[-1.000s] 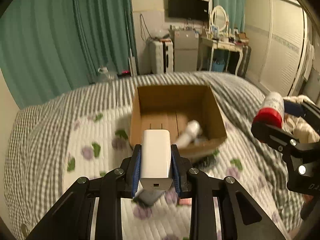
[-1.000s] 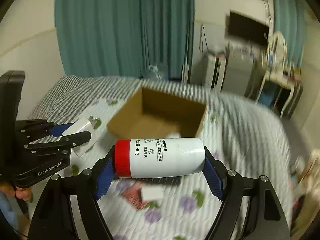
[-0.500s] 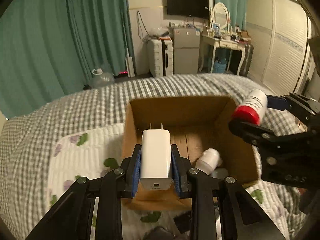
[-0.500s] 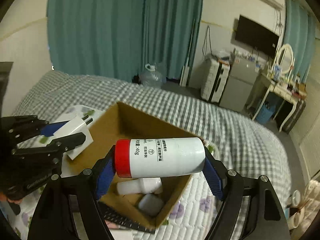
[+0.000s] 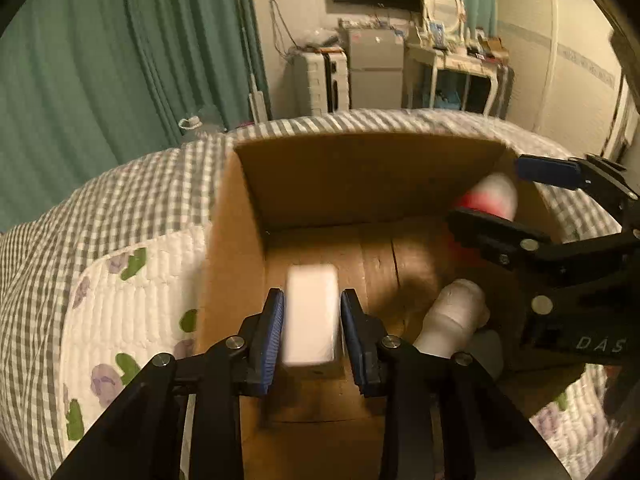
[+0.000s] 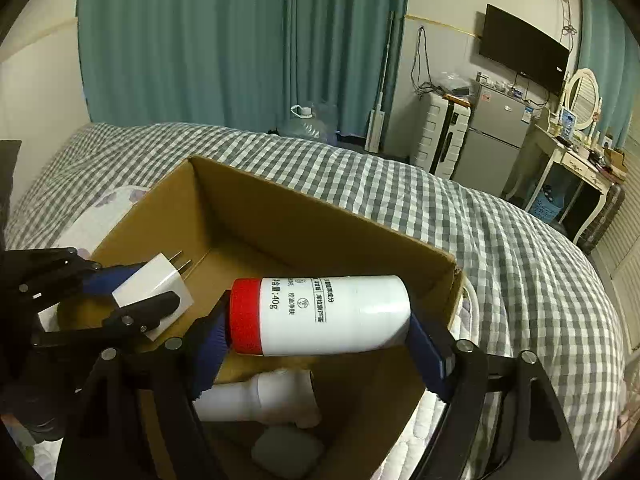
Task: Organize rigid objects
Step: 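Carry the bottle and charger into the box and open both grippers, then grasp the white square charger with right gripper while left grasps black charger block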
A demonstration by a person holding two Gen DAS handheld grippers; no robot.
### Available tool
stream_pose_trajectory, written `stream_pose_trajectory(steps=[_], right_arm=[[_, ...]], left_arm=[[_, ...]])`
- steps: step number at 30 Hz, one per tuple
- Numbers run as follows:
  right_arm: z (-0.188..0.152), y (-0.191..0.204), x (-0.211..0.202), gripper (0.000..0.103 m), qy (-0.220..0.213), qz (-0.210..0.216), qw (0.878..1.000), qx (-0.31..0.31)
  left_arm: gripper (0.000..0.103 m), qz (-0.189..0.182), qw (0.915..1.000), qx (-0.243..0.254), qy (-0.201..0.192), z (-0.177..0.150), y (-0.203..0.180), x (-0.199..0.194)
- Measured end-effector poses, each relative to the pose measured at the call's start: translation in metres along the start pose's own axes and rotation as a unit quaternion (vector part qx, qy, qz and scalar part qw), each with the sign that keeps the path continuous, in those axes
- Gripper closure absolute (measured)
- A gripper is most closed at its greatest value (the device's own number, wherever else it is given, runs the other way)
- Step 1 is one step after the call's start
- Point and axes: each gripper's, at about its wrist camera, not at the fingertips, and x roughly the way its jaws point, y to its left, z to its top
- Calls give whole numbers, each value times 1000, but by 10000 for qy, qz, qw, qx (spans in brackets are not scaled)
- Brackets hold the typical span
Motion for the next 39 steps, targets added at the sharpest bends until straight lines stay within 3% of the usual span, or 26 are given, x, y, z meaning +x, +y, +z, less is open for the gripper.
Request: stream_pose_trajectory(steps=[1,3,13,18,22,28,33,39], right_arm=[[2,0,-8,13,-81,-49,10000,3],[7,0,-23,13,-115,-26,9999,36],[12,5,-164,1,-572,-389,9976,-50],[-10,20,-231,0,-708,-493,9960,-226],[-38,35,-261,0,-660,-606,9953,-377],[-81,53,-249,0,-203,-199,9992,-295],[-119,60,-195,0,293,40,9994,-173],[-154,62,-114,0,918,296,9953,0]], left_arm=[[48,4,10000,-20,-63,1,1,-8],[34,51,9997,-68,-248,3,5,-30],[23,360,9964,-64,-766,-13,10,-158],[20,359,9949,-6,-943,-36,10,-211],[20,344,9949,127,-942,-61,6,-228],[20,175,9976,90,-667,-104,7,-213],[20,113,9993,-150,-315,-134,12,-167],[20,242,9995,-2,222,-157,9,-103]])
